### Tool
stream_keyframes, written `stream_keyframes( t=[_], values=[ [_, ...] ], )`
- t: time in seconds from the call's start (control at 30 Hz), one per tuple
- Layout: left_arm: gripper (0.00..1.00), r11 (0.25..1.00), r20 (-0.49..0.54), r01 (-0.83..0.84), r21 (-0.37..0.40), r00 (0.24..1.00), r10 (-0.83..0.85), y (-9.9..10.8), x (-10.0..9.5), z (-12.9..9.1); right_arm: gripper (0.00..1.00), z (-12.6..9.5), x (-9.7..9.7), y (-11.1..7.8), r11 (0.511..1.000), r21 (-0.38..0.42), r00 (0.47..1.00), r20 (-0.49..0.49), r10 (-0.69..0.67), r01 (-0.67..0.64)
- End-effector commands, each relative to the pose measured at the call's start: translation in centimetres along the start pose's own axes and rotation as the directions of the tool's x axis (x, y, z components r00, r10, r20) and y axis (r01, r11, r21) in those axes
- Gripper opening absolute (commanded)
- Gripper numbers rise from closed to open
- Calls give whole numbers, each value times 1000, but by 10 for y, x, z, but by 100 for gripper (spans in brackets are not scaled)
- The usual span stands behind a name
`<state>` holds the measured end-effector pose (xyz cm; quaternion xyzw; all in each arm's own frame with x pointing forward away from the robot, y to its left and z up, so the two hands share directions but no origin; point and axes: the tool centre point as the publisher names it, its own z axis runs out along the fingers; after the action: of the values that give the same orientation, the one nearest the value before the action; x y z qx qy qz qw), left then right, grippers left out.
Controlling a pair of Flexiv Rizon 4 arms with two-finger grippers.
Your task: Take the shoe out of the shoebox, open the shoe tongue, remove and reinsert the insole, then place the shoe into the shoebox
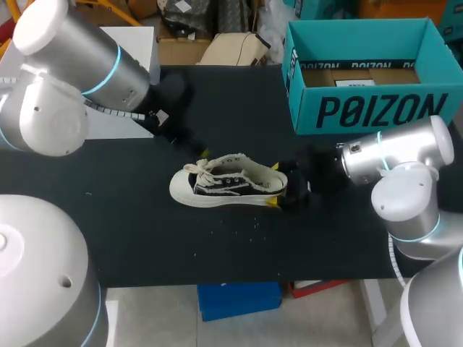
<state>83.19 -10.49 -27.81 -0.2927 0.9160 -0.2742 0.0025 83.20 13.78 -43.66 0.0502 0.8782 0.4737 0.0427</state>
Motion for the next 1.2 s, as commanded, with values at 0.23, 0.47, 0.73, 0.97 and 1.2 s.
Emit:
stream_keyframes(
  t=[0.23, 0.47, 0.73, 0.97, 1.2],
  values=[
    [100, 761, 321, 569, -312, 817, -479, -33, -6, 29, 0, 2, -1, 0, 1000, 0, 1000, 2, 1, -1],
    [100, 761, 321, 569, -312, 817, -479, -33, -6, 29, 0, 2, -1, 0, 1000, 0, 1000, 2, 1, -1],
    [100, 694, 424, 632, -344, 764, -486, -50, 7, 33, 0, 2, -1, 0, 1000, 0, 1000, 2, 1, -1],
    [100, 613, 555, 714, -337, 677, -483, -56, 23, 48, 0, 2, -1, 0, 1000, 0, 1000, 2, 1, -1],
    [100, 607, 591, 714, -349, 670, -449, -48, 30, 64, 0, 2, -1, 0, 1000, 0, 1000, 2, 1, -1]
  ],
)
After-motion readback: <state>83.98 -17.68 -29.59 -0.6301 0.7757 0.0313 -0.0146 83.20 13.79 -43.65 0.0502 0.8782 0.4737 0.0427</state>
